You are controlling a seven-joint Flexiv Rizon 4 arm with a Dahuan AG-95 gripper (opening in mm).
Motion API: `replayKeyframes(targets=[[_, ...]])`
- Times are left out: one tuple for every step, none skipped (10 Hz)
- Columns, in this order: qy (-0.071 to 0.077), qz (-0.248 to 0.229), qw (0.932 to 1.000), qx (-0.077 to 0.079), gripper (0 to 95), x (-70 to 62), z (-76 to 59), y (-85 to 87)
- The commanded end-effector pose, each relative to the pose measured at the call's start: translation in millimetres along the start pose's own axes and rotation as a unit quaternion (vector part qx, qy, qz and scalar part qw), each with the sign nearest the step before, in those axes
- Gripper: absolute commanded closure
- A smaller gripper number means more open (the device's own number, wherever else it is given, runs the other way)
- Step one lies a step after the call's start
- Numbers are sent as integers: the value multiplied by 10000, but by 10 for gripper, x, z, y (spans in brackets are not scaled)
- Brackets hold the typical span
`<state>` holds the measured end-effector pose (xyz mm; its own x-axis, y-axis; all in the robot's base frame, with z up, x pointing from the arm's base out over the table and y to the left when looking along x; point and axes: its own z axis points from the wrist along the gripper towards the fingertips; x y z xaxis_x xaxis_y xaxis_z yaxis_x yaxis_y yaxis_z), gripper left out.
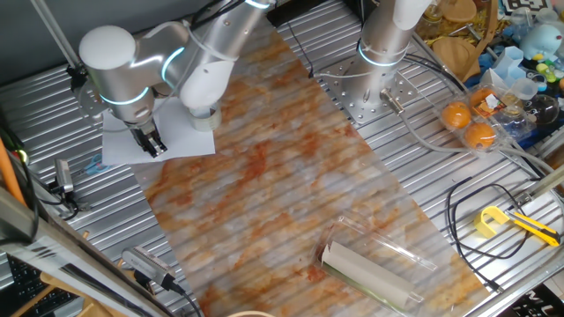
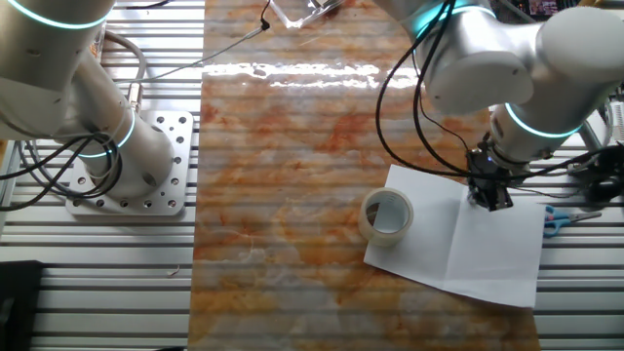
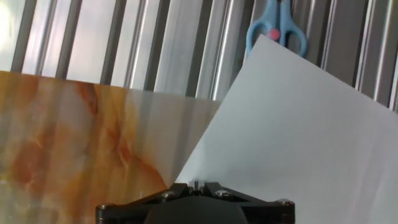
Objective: Unfold a piece of paper
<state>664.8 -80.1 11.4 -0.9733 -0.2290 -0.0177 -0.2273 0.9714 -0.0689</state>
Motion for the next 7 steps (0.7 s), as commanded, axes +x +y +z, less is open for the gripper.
replayKeyframes(targets=[[-18, -99, 9999, -72, 950, -10, 7, -102], [-14, -118, 9999, -74, 950, -20, -2, -117], [-8, -127, 9999, -74, 950, -46, -11, -139], [-2, -117, 9999, -70, 950, -85, 1, -143], [-4, -111, 9999, -69, 950, -112, 11, -148], [-8, -115, 9999, -76, 950, -135, 8, -164], [-2, -123, 9999, -74, 950, -149, 9, -176]])
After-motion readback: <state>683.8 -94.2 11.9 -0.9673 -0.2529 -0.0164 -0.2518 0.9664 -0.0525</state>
